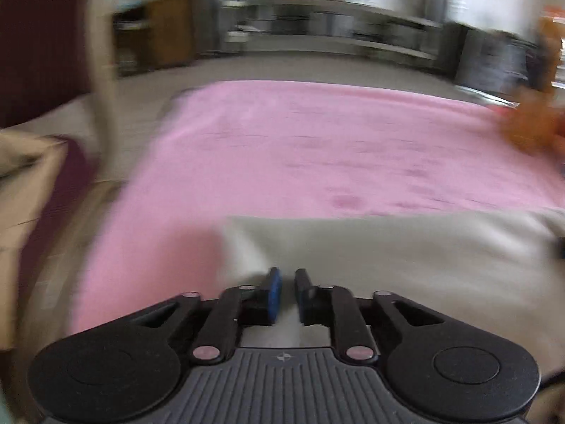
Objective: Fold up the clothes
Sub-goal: 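Withdraw both tools above the folded sweatshirt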
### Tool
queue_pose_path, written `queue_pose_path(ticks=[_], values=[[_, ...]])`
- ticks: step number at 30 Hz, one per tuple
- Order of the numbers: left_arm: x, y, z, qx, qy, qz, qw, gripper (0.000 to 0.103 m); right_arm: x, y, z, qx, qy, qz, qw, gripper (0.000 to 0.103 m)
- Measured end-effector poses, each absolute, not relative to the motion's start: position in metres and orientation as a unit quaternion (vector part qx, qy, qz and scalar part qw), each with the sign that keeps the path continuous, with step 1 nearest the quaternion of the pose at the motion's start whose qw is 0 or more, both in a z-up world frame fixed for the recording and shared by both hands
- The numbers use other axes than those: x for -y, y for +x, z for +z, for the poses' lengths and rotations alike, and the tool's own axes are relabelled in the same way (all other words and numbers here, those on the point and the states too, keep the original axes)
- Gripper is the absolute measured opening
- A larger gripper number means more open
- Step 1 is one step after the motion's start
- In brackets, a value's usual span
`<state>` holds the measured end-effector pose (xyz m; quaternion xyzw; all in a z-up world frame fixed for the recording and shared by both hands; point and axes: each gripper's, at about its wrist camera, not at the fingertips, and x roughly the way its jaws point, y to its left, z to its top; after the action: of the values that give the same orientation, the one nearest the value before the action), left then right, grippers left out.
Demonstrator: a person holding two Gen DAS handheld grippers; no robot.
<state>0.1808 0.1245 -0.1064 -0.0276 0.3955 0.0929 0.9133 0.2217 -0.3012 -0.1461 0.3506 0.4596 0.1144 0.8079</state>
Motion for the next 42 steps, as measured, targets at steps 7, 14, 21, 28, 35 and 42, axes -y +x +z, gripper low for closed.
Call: queue_pose_path(ticks=[7,14,21,28,35,42], values=[[-0.150,0.172,-0.074,-0.348,-0.106,0.129,0.923,0.014,0.360,0.200,-0.125,-0.337,0.415,-0.059,0.843,0.010],[-0.110,0.198,-0.090,-0.377,-0.084,0.006,0.922,0.020,0.291,0.224,-0.129,-0.386,0.380,0.145,0.828,0.010],[-0.147,0.214,-0.111,-0.369,-0.121,0.105,0.915,0.014,0.302,0.238,-0.171,-0.395,0.416,0.125,0.810,0.000],[-0.171,0.198,-0.094,-0.368,-0.103,0.227,0.896,0.014,0.364,0.212,-0.176,-0.312,0.492,-0.059,0.811,0.002],[-0.148,0.139,-0.026,-0.380,-0.079,0.146,0.910,0.021,0.345,0.172,-0.092,-0.336,0.473,-0.002,0.814,0.006],[-0.135,0.070,-0.047,-0.418,-0.027,0.094,0.903,0.027,0.324,0.097,-0.050,-0.343,0.382,0.081,0.854,0.017]])
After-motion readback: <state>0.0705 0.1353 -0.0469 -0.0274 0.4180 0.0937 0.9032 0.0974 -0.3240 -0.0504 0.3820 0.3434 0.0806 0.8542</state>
